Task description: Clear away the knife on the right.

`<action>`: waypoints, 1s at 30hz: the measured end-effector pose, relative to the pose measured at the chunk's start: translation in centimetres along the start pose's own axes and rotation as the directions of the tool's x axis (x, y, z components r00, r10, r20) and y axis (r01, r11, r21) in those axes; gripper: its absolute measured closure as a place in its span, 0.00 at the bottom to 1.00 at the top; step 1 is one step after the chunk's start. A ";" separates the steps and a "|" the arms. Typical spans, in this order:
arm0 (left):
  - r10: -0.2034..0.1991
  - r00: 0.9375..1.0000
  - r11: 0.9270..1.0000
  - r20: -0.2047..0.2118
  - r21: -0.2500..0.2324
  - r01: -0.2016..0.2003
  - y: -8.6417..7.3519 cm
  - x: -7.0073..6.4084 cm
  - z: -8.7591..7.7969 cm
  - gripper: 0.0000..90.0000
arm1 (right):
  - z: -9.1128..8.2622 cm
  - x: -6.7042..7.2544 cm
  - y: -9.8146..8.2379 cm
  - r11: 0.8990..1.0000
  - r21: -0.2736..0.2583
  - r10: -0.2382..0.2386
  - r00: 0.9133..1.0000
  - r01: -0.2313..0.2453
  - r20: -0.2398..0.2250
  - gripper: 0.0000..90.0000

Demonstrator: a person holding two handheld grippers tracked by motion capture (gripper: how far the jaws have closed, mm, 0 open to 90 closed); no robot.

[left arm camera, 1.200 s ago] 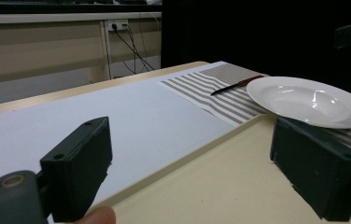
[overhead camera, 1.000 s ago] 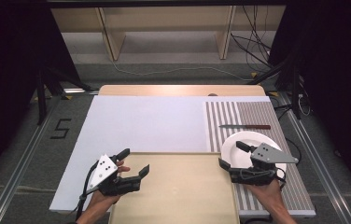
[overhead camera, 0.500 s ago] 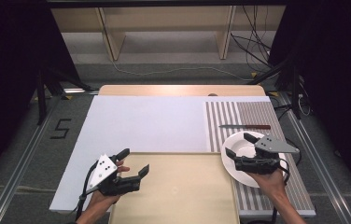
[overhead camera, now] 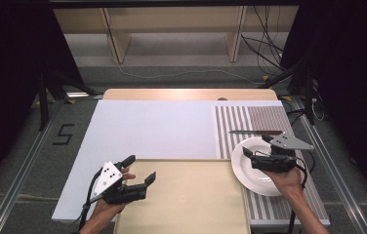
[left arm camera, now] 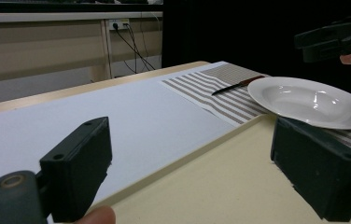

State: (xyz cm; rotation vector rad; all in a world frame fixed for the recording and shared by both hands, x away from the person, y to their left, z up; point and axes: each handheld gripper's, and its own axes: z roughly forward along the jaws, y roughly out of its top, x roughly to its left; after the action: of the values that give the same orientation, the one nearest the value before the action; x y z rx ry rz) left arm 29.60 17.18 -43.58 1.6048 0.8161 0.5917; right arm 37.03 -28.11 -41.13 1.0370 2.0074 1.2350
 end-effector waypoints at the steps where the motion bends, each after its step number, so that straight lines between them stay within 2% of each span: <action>1: 0.000 1.000 1.000 0.000 0.000 0.000 0.0 0.0 0.0 0.14 | 0.1 -0.1 0.0 1.000 0.002 0.002 1.000 -0.002 0.003 0.20; 10: 0.000 1.000 1.000 -0.001 0.001 0.000 0.0 0.0 0.0 0.14 | 0.8 -1.3 -0.2 1.000 0.029 0.009 1.000 -0.010 0.024 0.20; 12: -0.001 1.000 1.000 -0.001 0.002 0.001 0.0 0.0 0.0 0.14 | 1.1 -1.8 -0.2 0.999 0.042 0.007 0.999 -0.008 0.033 0.20; 16: -0.004 1.000 1.000 0.000 0.000 0.004 0.0 0.0 0.0 0.14 | 1.8 -3.1 -0.1 0.997 0.072 0.016 1.000 -0.017 0.015 0.20; 20: -0.006 1.000 1.000 -0.005 0.005 0.006 0.0 0.1 0.0 0.14 | 2.2 -4.2 0.3 0.994 0.110 0.015 1.000 -0.017 0.020 0.21; 22: -0.005 1.000 1.000 -0.003 0.004 0.005 0.0 0.1 0.1 0.14 | 2.7 -5.3 0.8 0.989 0.147 0.031 0.999 -0.032 0.014 0.20; 24: -0.004 1.000 1.000 -0.002 0.004 0.004 0.0 0.1 0.1 0.14 | 2.8 -5.6 0.9 0.988 0.154 0.026 0.999 -0.030 0.027 0.21; 30: -0.007 1.000 1.000 -0.001 0.007 0.007 -0.1 0.1 0.1 0.14 | 4.6 -8.0 1.3 0.970 0.231 0.064 0.997 -0.071 0.034 0.20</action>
State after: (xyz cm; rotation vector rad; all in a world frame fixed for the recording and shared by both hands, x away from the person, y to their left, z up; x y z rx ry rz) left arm 29.73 17.15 -43.68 1.6076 0.8253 0.5848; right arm 45.37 -32.23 -41.43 1.2347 2.1488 1.0311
